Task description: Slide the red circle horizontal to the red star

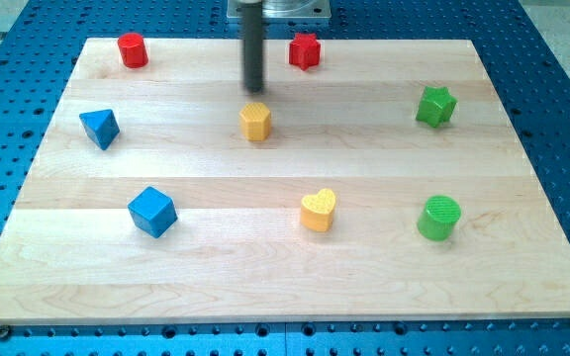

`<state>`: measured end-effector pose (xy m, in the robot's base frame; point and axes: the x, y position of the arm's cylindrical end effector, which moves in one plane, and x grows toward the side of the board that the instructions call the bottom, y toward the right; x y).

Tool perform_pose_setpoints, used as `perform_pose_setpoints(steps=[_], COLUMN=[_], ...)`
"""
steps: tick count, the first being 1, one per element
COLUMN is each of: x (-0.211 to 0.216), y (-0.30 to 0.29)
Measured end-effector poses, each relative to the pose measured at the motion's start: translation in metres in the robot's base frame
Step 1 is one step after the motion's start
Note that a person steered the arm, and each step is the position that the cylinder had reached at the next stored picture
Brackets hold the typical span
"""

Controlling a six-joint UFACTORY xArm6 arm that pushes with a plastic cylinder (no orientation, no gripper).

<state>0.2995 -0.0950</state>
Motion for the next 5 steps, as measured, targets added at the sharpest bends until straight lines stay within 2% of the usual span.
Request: perform_pose_setpoints(steps=[1,2,3,5], x=[0.0,-0.009,-0.066,-0.074], y=[-0.14,-0.206,-0.179,-0.052])
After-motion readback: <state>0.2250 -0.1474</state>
